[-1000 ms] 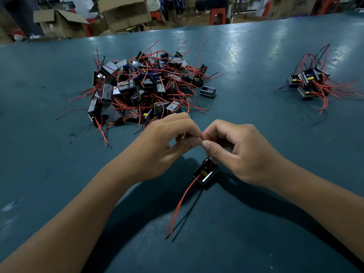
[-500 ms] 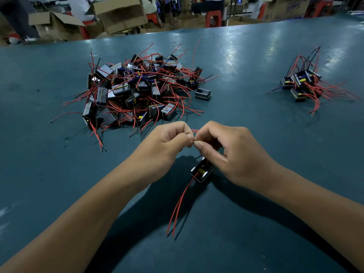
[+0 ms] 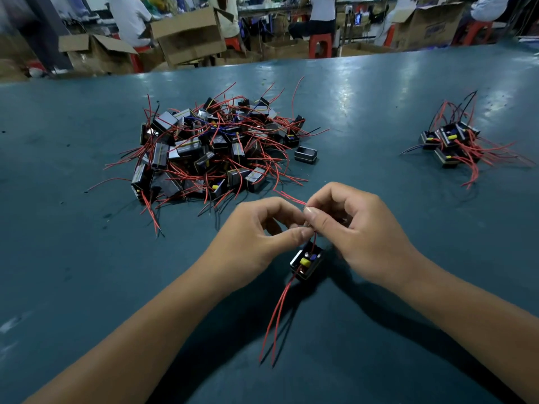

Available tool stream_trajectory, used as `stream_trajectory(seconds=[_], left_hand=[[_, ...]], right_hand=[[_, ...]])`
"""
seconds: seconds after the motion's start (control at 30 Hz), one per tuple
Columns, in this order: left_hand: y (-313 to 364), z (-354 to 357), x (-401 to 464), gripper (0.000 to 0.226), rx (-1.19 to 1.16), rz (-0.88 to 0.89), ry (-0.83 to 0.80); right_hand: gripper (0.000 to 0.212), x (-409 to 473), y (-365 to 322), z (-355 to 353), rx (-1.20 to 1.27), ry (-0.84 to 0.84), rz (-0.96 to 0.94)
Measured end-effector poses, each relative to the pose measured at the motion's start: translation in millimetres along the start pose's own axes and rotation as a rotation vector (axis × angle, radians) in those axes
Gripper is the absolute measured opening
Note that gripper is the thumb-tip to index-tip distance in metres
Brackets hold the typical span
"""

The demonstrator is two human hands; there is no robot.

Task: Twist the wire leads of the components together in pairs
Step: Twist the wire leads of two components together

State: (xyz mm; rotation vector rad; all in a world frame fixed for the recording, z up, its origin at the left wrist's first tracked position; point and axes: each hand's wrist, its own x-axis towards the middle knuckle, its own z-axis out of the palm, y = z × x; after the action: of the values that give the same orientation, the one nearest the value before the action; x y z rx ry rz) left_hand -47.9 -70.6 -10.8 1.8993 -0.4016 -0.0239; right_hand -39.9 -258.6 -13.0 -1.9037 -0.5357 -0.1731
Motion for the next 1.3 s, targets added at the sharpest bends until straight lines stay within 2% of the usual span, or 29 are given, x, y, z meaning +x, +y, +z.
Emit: stream_trajectory(seconds=[0.17,0.33,0.57,0.7,0.83,1.07,1.3], left_hand=[[1.3,10.0,-0.2,0.009,0.009,0.042,0.074],[2.2,13.4,0.5,0.011,-0.065,-0.011,0.096],[1.1,5.7,2.7,0.009,0.044,0.012,0.121],[4.9,12.0,-1.0,0.012,0.127,0.065,0.075],[4.0,17.4,2.1,0.009,0.12,0.094,0.121],[3.1,15.1,1.5,0.006,0.123,0.106,0.064],[5.0,13.6,-0.2,0.009,0.089,0.14,0.119]], right_hand=[[0.009,1.0,-3.0,1.2,0.06,0.025,0.059],[0.009,1.9,-5.4,-3.7,0.163,0.024,0.12],[0.007,7.4,-5.3,-17.3,0.191,-0.009,0.206],[0.007,7.0,-8.3,-20.0,0.197,-0.035,0.179],[0.005,7.7,-12.6,-21.0,0.211,-0.083,0.143],[0.009,6.2,-13.9,-24.0,0.07,-0.109,0.105],[0.009,7.0,-12.3,-28.8,0.023,-0.115,0.067]])
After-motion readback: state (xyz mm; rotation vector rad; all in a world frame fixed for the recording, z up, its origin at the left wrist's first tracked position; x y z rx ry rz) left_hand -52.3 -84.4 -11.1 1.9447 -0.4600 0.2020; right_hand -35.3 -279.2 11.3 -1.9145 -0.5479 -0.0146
